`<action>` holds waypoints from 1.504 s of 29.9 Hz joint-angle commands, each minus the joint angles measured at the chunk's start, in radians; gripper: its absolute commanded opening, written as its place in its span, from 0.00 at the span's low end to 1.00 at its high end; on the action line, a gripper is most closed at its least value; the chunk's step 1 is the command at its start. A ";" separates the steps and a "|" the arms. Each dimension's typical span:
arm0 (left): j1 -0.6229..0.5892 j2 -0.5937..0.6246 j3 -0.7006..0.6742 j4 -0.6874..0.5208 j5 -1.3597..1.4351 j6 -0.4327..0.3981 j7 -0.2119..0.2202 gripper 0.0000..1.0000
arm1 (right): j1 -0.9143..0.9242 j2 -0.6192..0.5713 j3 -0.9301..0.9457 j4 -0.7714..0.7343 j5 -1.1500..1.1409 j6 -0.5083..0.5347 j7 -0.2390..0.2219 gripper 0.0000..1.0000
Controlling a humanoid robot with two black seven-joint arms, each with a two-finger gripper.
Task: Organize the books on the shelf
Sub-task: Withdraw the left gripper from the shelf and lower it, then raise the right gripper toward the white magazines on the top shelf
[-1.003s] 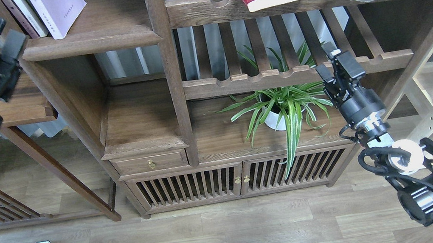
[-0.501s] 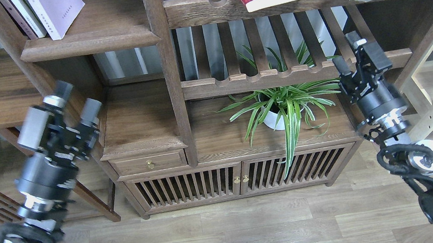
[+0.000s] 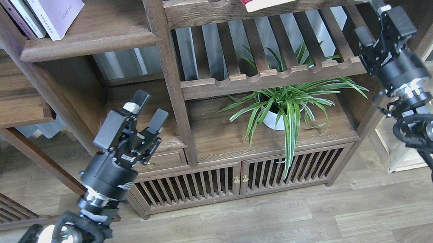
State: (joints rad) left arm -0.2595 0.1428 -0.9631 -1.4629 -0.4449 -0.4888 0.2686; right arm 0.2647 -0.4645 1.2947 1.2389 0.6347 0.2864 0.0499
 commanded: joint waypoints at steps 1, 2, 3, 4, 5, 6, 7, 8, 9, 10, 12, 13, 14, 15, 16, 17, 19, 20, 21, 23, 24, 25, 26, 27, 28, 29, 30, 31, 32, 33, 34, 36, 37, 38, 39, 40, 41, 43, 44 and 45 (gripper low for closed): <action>-0.001 -0.003 0.015 0.003 0.000 0.000 0.000 0.98 | 0.004 -0.014 0.005 0.017 0.000 0.007 -0.001 0.91; -0.001 -0.002 0.015 0.004 0.000 0.000 0.000 0.98 | 0.002 -0.017 0.005 0.022 -0.001 0.013 -0.002 0.92; -0.001 -0.002 0.015 0.004 0.000 0.000 0.000 0.98 | -0.002 -0.022 0.005 0.030 -0.003 0.014 -0.002 0.93; -0.001 0.000 0.015 0.006 0.000 0.000 0.000 0.98 | -0.002 -0.025 0.005 0.030 -0.003 0.013 -0.002 0.93; -0.001 0.003 0.014 0.006 0.000 0.000 0.000 0.98 | -0.004 -0.023 0.005 0.030 -0.003 0.013 -0.002 0.93; -0.001 0.006 0.014 0.007 0.000 0.000 0.000 0.98 | -0.004 -0.023 0.005 0.030 -0.003 0.013 -0.002 0.93; -0.001 0.006 0.014 0.010 0.000 0.000 0.000 0.98 | -0.002 -0.025 0.006 0.030 -0.003 0.013 -0.002 0.93; -0.001 0.008 0.014 0.013 0.000 0.000 0.000 0.98 | 0.001 -0.025 0.009 0.030 -0.003 0.013 -0.002 0.93; 0.000 0.008 0.014 0.015 0.000 0.000 0.000 0.98 | 0.002 -0.026 0.011 0.028 -0.003 0.013 -0.002 0.93; 0.000 0.008 0.014 0.015 0.000 0.000 0.001 0.98 | 0.004 -0.028 0.014 0.028 -0.003 0.011 -0.002 0.93; 0.000 0.006 0.015 0.015 0.000 0.000 0.000 0.98 | 0.010 -0.028 0.026 0.027 -0.003 0.002 -0.004 0.92; -0.001 0.004 0.015 0.015 0.000 0.000 0.000 0.98 | 0.013 -0.028 0.026 0.025 -0.003 -0.001 -0.004 0.92; -0.001 0.001 0.015 0.015 0.002 0.000 0.001 0.98 | 0.014 -0.029 0.026 0.021 -0.003 -0.006 -0.005 0.92; -0.001 0.000 0.015 0.015 0.003 0.000 0.001 0.98 | 0.019 -0.034 0.026 0.013 -0.003 -0.010 -0.007 0.92; -0.001 -0.002 0.015 0.015 0.006 0.000 0.001 0.98 | 0.022 -0.037 0.026 0.008 -0.003 -0.018 -0.007 0.92; -0.001 -0.002 0.015 0.015 0.011 0.000 0.000 0.98 | 0.025 -0.039 0.026 0.008 -0.003 -0.027 -0.007 0.92; -0.001 -0.002 0.015 0.015 0.015 0.000 0.000 0.98 | 0.033 -0.040 0.028 0.002 -0.003 -0.047 -0.007 0.92; -0.001 -0.002 0.015 0.015 0.015 0.000 0.000 0.98 | 0.034 -0.042 0.028 -0.001 -0.003 -0.053 -0.007 0.92; 0.000 0.000 0.015 0.015 0.015 0.000 0.000 0.98 | 0.037 -0.043 0.029 -0.006 -0.003 -0.056 -0.007 0.92; 0.000 0.001 0.015 0.015 0.015 0.000 0.000 0.98 | 0.045 -0.045 0.031 -0.010 -0.003 -0.059 -0.010 0.92; 0.002 0.004 0.015 0.015 0.015 0.000 0.000 0.98 | 0.051 -0.046 0.031 -0.012 -0.003 -0.061 -0.010 0.91; 0.002 0.006 0.015 0.015 0.015 0.000 0.000 0.98 | 0.060 -0.051 0.031 -0.013 -0.003 -0.062 -0.010 0.91; 0.003 0.006 0.015 0.015 0.015 0.000 0.000 0.98 | 0.067 -0.055 0.031 -0.013 -0.003 -0.064 -0.010 0.91; 0.003 0.006 0.015 0.015 0.015 0.000 0.000 0.98 | 0.073 -0.059 0.029 -0.016 -0.001 -0.067 -0.010 0.91; 0.003 0.008 0.015 0.015 0.015 0.000 0.000 0.98 | 0.079 -0.060 0.029 -0.016 -0.001 -0.075 -0.012 0.91; 0.003 0.008 0.015 0.015 0.015 0.000 0.000 0.98 | 0.085 -0.060 0.029 -0.016 -0.001 -0.079 -0.012 0.91; 0.002 0.008 0.014 0.015 0.015 0.000 0.000 0.98 | 0.091 -0.062 0.029 -0.018 0.000 -0.088 -0.012 0.91; 0.003 0.008 0.014 0.015 0.015 0.000 0.001 0.98 | 0.096 -0.063 0.029 -0.016 0.000 -0.093 -0.012 0.91; 0.002 0.008 0.014 0.015 0.015 0.000 0.000 0.98 | 0.102 -0.065 0.029 -0.018 0.000 -0.102 -0.012 0.90; 0.003 0.009 0.014 0.015 0.015 0.000 0.000 0.98 | 0.109 -0.066 0.031 -0.019 0.000 -0.111 -0.012 0.89; 0.003 0.009 0.014 0.015 0.015 0.000 0.000 0.98 | 0.119 -0.068 0.031 -0.019 0.000 -0.124 -0.012 0.89; 0.003 0.009 0.014 0.016 0.015 0.000 0.000 0.98 | 0.133 -0.068 0.029 -0.024 0.000 -0.154 -0.012 0.89; 0.005 0.009 0.014 0.016 0.015 0.000 0.000 0.98 | 0.139 -0.068 0.031 -0.027 0.000 -0.167 -0.012 0.89; 0.006 0.009 0.014 0.016 0.015 0.000 0.000 0.98 | 0.145 -0.066 0.031 -0.029 0.000 -0.180 -0.012 0.89; 0.006 0.009 0.014 0.016 0.015 0.000 0.001 0.98 | 0.151 -0.066 0.031 -0.032 0.000 -0.193 -0.012 0.89; 0.008 0.011 0.012 0.016 0.015 0.000 0.001 0.98 | 0.156 -0.066 0.029 -0.032 0.000 -0.203 -0.012 0.89; 0.008 0.011 0.012 0.019 0.017 0.000 0.001 0.98 | 0.157 -0.066 0.031 -0.033 0.000 -0.214 -0.012 0.89; 0.005 0.011 0.012 0.029 0.017 0.000 0.003 0.98 | 0.162 -0.068 0.029 -0.033 0.000 -0.227 -0.012 0.89; 0.002 0.011 0.009 0.033 0.017 0.000 0.003 0.98 | 0.168 -0.068 0.031 -0.035 0.000 -0.234 -0.012 0.89; 0.000 0.011 0.006 0.033 0.017 0.000 0.003 0.98 | 0.172 -0.068 0.031 -0.038 0.000 -0.240 -0.013 0.88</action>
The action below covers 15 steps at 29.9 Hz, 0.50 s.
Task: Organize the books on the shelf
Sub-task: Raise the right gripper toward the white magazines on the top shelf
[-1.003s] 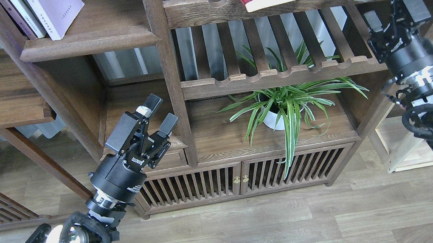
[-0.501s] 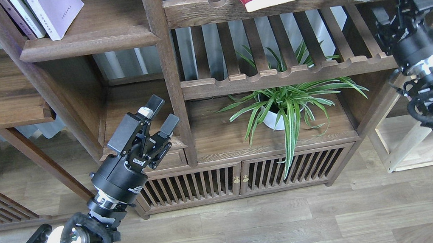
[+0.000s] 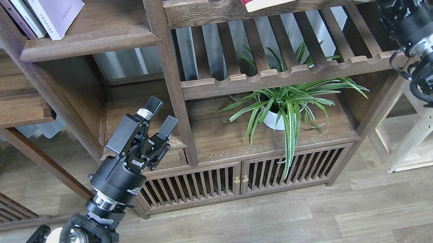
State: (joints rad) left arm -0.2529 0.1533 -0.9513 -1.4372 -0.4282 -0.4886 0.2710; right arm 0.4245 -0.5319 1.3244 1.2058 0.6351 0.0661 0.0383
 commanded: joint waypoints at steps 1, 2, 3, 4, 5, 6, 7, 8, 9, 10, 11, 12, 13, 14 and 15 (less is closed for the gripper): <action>-0.008 0.000 -0.006 0.009 0.000 0.000 0.001 0.98 | 0.017 0.000 0.001 -0.006 0.000 -0.028 -0.002 0.87; -0.008 0.000 -0.006 0.008 0.000 0.000 0.001 0.98 | 0.019 0.000 0.001 -0.006 0.001 -0.032 -0.002 0.86; -0.006 0.000 -0.006 0.008 0.000 0.000 0.001 0.98 | 0.019 0.001 0.003 -0.006 0.003 -0.035 -0.002 0.85; -0.006 0.000 -0.006 0.008 0.000 0.000 0.001 0.98 | 0.022 0.001 0.003 -0.008 0.006 -0.038 -0.002 0.82; -0.005 0.002 -0.004 0.008 0.000 0.000 0.001 0.98 | 0.023 0.001 0.003 -0.008 0.009 -0.038 0.000 0.81; -0.002 0.002 -0.001 0.008 0.000 0.000 0.001 0.98 | 0.025 0.001 0.003 -0.009 0.014 -0.038 -0.001 0.80; 0.000 0.002 0.000 0.008 0.000 0.000 -0.001 0.98 | 0.025 0.001 0.003 -0.009 0.020 -0.038 -0.002 0.80; 0.001 0.002 0.002 0.009 0.000 0.000 -0.001 0.98 | 0.025 0.001 0.003 -0.011 0.021 -0.040 -0.002 0.80; 0.001 0.002 0.002 0.009 0.000 0.000 0.001 0.98 | 0.025 0.000 0.003 -0.011 0.023 -0.042 -0.002 0.79; 0.001 0.002 0.002 0.009 0.000 0.000 0.001 0.98 | 0.026 0.000 0.003 -0.011 0.024 -0.043 -0.002 0.79; 0.001 0.002 0.002 0.009 0.000 0.000 0.001 0.98 | 0.026 0.000 0.003 -0.011 0.024 -0.048 -0.002 0.78; 0.001 0.002 0.002 0.011 0.000 0.000 0.001 0.98 | 0.026 0.000 0.003 -0.011 0.024 -0.052 -0.002 0.77; 0.001 0.002 0.002 0.011 0.000 0.000 0.001 0.98 | 0.028 0.000 0.003 -0.012 0.024 -0.055 -0.002 0.76; 0.001 0.002 0.002 0.011 0.000 0.000 0.001 0.98 | 0.031 0.000 0.003 -0.012 0.024 -0.058 -0.003 0.76; 0.001 0.002 0.002 0.011 0.000 0.000 0.001 0.98 | 0.034 0.000 0.003 -0.012 0.024 -0.063 -0.003 0.76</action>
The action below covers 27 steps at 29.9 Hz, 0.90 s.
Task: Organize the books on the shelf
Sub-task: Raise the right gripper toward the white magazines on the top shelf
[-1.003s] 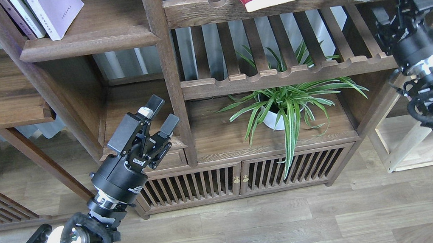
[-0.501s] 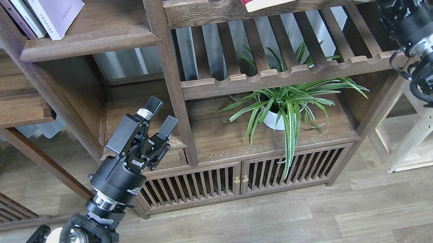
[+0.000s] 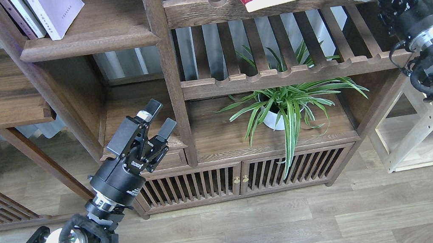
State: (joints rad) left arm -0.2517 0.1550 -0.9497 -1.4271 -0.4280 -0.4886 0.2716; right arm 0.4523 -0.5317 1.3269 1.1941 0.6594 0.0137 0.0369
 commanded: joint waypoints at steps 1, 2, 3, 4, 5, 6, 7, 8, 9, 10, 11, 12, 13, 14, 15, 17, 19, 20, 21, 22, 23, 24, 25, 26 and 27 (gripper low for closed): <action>0.000 0.000 0.000 0.000 0.000 0.000 0.000 0.98 | 0.009 -0.001 0.000 -0.002 0.000 -0.017 -0.003 0.76; 0.000 0.000 0.000 0.000 0.000 0.000 0.000 0.98 | 0.014 -0.001 0.000 -0.002 0.000 -0.023 -0.003 0.76; 0.002 0.000 0.000 0.000 0.000 0.000 -0.002 0.98 | 0.019 -0.001 0.000 -0.004 0.000 -0.032 -0.003 0.76; 0.002 0.000 0.000 0.000 0.000 0.000 0.000 0.98 | 0.023 -0.001 0.000 -0.004 0.000 -0.038 -0.003 0.76; 0.002 0.000 0.000 0.000 0.000 0.000 -0.002 0.98 | 0.026 -0.001 0.000 -0.004 0.000 -0.044 -0.003 0.76; 0.002 0.000 0.000 0.000 0.000 0.000 0.000 0.98 | 0.029 -0.001 0.002 -0.005 0.000 -0.047 -0.003 0.76; 0.002 0.000 0.000 0.000 0.000 0.000 0.000 0.98 | 0.029 -0.001 0.002 -0.005 0.000 -0.049 -0.003 0.76; 0.002 0.000 0.000 0.000 0.000 0.000 0.000 0.98 | 0.029 -0.001 0.002 -0.008 0.000 -0.049 -0.005 0.76; 0.002 0.000 0.000 0.000 0.000 0.000 0.000 0.98 | 0.029 -0.001 0.002 -0.013 0.000 -0.049 -0.005 0.76; 0.002 0.000 0.000 0.000 0.000 0.000 -0.002 0.98 | 0.029 -0.002 0.002 -0.014 0.000 -0.049 -0.005 0.76; 0.002 0.000 0.000 0.000 0.000 0.000 -0.002 0.98 | 0.029 -0.002 0.000 -0.019 0.000 -0.049 -0.006 0.76; 0.002 0.000 0.000 0.000 0.000 0.000 -0.002 0.98 | 0.031 -0.002 0.000 -0.021 0.000 -0.049 -0.008 0.76; 0.002 0.000 0.000 0.000 0.000 0.000 -0.002 0.98 | 0.032 -0.002 0.000 -0.019 0.000 -0.049 -0.011 0.76; 0.002 0.001 0.000 0.000 0.000 0.000 0.000 0.98 | 0.037 -0.004 0.000 -0.021 -0.001 -0.049 -0.012 0.75; 0.003 0.001 0.000 0.000 0.000 0.000 -0.002 0.98 | 0.046 -0.004 0.000 -0.021 -0.001 -0.050 -0.014 0.73; 0.002 0.001 0.000 0.000 0.000 0.000 -0.002 0.98 | 0.057 -0.008 0.000 -0.024 -0.001 -0.060 -0.014 0.70; 0.002 0.000 -0.001 0.000 0.000 0.000 0.000 0.98 | 0.072 -0.011 0.000 -0.031 -0.001 -0.075 -0.014 0.70; 0.002 0.000 -0.001 0.000 0.000 0.000 0.000 0.98 | 0.078 -0.011 0.000 -0.033 -0.001 -0.081 -0.014 0.70; 0.002 0.000 -0.001 0.000 0.000 0.000 0.000 0.98 | 0.083 -0.013 0.000 -0.034 -0.001 -0.086 -0.014 0.70; 0.002 0.000 -0.001 0.000 0.000 0.000 0.000 0.98 | 0.083 -0.014 0.000 -0.034 -0.001 -0.090 -0.014 0.70; 0.002 0.000 -0.001 0.000 0.000 0.000 0.000 0.98 | 0.083 -0.014 0.000 -0.036 -0.001 -0.093 -0.014 0.69; 0.002 0.001 -0.001 0.000 0.000 0.000 0.000 0.98 | 0.083 -0.014 0.000 -0.036 -0.001 -0.096 -0.014 0.68; 0.002 0.001 -0.003 0.000 0.000 0.000 0.000 0.98 | 0.083 -0.014 -0.002 -0.038 -0.001 -0.097 -0.015 0.67; 0.000 0.001 -0.003 0.000 0.000 0.000 0.000 0.98 | 0.082 -0.014 -0.003 -0.038 -0.001 -0.097 -0.014 0.65; 0.000 0.001 -0.006 0.000 0.000 0.000 0.000 0.98 | 0.080 -0.014 -0.003 -0.038 -0.001 -0.097 -0.014 0.60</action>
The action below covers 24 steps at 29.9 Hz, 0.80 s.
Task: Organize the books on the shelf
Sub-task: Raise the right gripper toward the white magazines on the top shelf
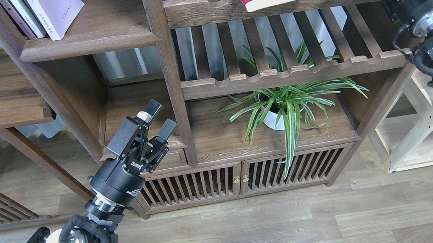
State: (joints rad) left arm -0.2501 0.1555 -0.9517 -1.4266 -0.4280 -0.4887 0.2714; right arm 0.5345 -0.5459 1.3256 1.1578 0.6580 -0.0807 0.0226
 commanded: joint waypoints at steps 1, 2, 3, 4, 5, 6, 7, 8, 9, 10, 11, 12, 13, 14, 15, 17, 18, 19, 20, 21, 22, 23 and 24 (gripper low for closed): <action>-0.001 0.004 -0.007 0.000 0.000 0.000 0.000 0.98 | -0.004 0.003 -0.002 -0.001 0.002 -0.002 0.000 0.56; -0.001 0.007 -0.007 0.000 0.000 0.000 0.000 0.98 | -0.004 0.004 -0.002 -0.001 0.000 -0.001 0.000 0.53; -0.001 0.007 -0.009 0.000 0.000 0.000 0.000 0.98 | -0.005 0.007 -0.002 -0.001 0.000 -0.001 0.000 0.50; -0.001 0.010 -0.010 0.000 0.000 0.000 0.000 0.98 | -0.005 0.010 -0.002 -0.001 0.000 0.004 0.000 0.45; -0.001 0.010 -0.012 0.000 0.000 0.000 0.000 0.98 | -0.005 0.012 -0.002 -0.001 0.000 0.009 0.000 0.40; -0.001 0.012 -0.012 0.000 0.000 0.000 0.000 0.98 | -0.007 0.014 -0.002 -0.001 0.000 0.012 0.002 0.36; -0.001 0.012 -0.013 0.000 0.000 0.000 0.000 0.98 | -0.005 0.015 0.000 -0.001 0.000 0.012 0.002 0.32; -0.001 0.012 -0.013 0.000 0.000 0.000 0.000 0.98 | -0.005 0.017 0.000 -0.003 0.000 0.012 0.002 0.30; -0.001 0.012 -0.013 0.000 0.000 0.000 0.000 0.98 | -0.005 0.017 0.000 -0.003 0.000 0.013 0.002 0.28; -0.001 0.012 -0.013 0.000 0.000 0.000 0.000 0.98 | -0.005 0.020 0.000 -0.003 0.000 0.016 0.003 0.26; -0.001 0.012 -0.013 0.000 0.000 0.000 0.000 0.98 | -0.005 0.023 0.003 -0.003 0.000 0.019 0.003 0.21; -0.001 0.012 -0.013 0.000 0.000 0.000 0.000 0.98 | -0.005 0.023 0.003 -0.003 0.000 0.025 0.005 0.16; -0.001 0.012 -0.013 0.000 0.000 0.000 0.000 0.98 | -0.007 0.024 0.004 -0.004 0.000 0.047 0.006 0.11; -0.001 0.012 -0.013 0.000 0.000 0.000 0.000 0.98 | -0.007 0.024 0.004 -0.006 0.000 0.070 0.008 0.06; -0.001 0.012 -0.013 0.000 0.000 0.000 -0.001 0.98 | -0.008 0.024 0.007 -0.006 0.000 0.097 0.007 0.04; -0.001 0.012 -0.013 0.000 0.000 0.000 0.000 0.98 | -0.011 0.023 0.007 -0.010 0.000 0.133 0.003 0.04; -0.001 0.012 -0.013 0.000 0.000 0.000 -0.001 0.98 | -0.013 0.023 0.007 -0.010 0.000 0.139 0.003 0.04; -0.001 0.012 -0.015 0.000 0.000 0.000 0.000 0.98 | -0.013 0.021 0.009 -0.010 0.000 0.144 0.003 0.04; -0.001 0.012 -0.013 0.000 0.000 0.000 0.000 0.98 | -0.014 0.018 0.009 -0.010 0.000 0.147 0.003 0.04; -0.001 0.012 -0.013 0.000 0.000 0.000 -0.001 0.98 | -0.018 0.014 0.011 -0.009 0.000 0.151 0.003 0.04; -0.001 0.012 -0.012 0.000 0.000 0.000 0.000 0.98 | -0.021 0.012 0.014 -0.009 0.000 0.154 0.003 0.04; -0.001 0.012 -0.010 0.000 0.000 0.000 0.000 0.98 | -0.028 0.012 0.024 -0.007 0.002 0.165 0.003 0.04; -0.001 0.012 -0.010 0.000 0.000 0.000 0.000 0.98 | -0.031 0.012 0.033 -0.004 0.002 0.174 0.002 0.04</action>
State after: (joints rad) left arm -0.2516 0.1673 -0.9651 -1.4266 -0.4279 -0.4887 0.2713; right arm 0.5149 -0.5310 1.3396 1.1479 0.6582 0.0726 0.0263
